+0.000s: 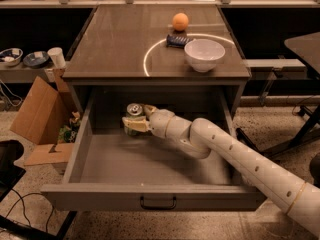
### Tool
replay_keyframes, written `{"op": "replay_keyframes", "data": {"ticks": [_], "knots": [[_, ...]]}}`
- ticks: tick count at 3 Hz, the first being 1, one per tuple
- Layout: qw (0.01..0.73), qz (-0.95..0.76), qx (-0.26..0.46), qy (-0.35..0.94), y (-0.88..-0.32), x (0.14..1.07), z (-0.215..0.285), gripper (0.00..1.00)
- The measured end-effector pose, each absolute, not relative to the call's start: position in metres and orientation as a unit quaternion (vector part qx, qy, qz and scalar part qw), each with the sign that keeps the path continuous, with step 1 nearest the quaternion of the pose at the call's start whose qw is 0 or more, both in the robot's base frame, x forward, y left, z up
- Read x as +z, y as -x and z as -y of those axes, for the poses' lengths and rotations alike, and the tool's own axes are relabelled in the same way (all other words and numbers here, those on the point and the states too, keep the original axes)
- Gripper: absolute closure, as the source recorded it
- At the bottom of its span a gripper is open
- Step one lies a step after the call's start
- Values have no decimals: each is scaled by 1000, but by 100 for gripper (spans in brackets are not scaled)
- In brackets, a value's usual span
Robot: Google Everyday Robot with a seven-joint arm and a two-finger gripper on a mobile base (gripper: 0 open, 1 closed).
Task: Place green can into top drawer
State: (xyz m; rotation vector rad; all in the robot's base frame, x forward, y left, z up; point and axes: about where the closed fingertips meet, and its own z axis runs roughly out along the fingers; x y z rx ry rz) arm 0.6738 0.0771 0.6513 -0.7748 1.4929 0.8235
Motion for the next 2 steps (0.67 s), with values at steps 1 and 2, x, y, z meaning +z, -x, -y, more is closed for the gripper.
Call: {"op": "replay_keyframes", "data": {"ticks": [1, 2], "knots": [[593, -642, 354, 333, -674, 651, -77, 42], [594, -640, 355, 334, -674, 654, -78, 19]]}}
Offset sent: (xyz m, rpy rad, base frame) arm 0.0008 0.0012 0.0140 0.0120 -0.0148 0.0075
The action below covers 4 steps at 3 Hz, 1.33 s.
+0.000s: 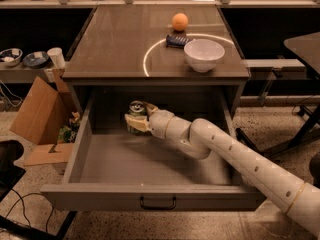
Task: Place green can into top drawer
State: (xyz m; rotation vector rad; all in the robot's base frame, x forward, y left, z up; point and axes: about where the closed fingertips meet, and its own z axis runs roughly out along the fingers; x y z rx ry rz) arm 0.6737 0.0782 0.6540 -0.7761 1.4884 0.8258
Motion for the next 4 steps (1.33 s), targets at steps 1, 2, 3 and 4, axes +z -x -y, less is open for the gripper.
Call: {"op": "replay_keyframes", "data": {"ticks": [1, 2, 3, 4], "knots": [[591, -636, 347, 355, -671, 680, -74, 0], [571, -638, 324, 401, -661, 722, -63, 0], [559, -639, 293, 440, -648, 752, -52, 0], [559, -639, 293, 440, -648, 743, -52, 0]]}}
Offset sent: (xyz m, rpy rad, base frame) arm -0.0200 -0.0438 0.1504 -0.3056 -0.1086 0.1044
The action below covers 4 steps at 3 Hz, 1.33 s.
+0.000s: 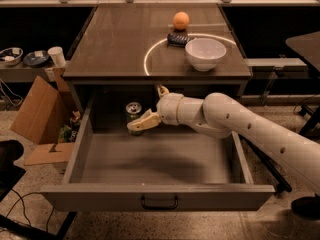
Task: Place green can into top drawer
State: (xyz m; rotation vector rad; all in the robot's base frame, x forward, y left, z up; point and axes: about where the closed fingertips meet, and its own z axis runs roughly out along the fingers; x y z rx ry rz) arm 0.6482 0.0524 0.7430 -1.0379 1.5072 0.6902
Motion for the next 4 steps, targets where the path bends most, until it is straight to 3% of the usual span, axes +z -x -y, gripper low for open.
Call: {"op": "replay_keyframes", "data": {"ticks": [1, 2, 3, 4], "knots": [[559, -639, 293, 440, -648, 740, -52, 17], [535, -639, 305, 461, -625, 747, -55, 41], [489, -662, 314, 473, -576, 759, -53, 72], [440, -714, 294, 458, -546, 762, -38, 96]]}}
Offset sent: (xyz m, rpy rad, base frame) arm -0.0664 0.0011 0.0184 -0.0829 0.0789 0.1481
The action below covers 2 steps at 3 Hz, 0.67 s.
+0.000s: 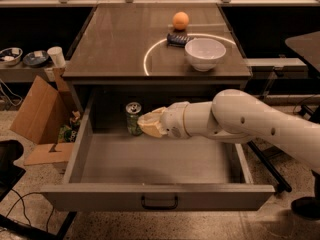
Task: Place green can into top drawer
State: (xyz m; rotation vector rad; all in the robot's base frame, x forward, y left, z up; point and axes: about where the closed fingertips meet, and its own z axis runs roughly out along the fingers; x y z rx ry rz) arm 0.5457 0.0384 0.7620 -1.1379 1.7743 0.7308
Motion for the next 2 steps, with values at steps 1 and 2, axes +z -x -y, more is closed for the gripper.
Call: {"op": "replay_keyframes", "data": {"ticks": [1, 2], "knots": [[396, -767, 234, 448, -549, 767, -14, 97], [392, -780, 241, 424, -553, 763, -4, 74]]}}
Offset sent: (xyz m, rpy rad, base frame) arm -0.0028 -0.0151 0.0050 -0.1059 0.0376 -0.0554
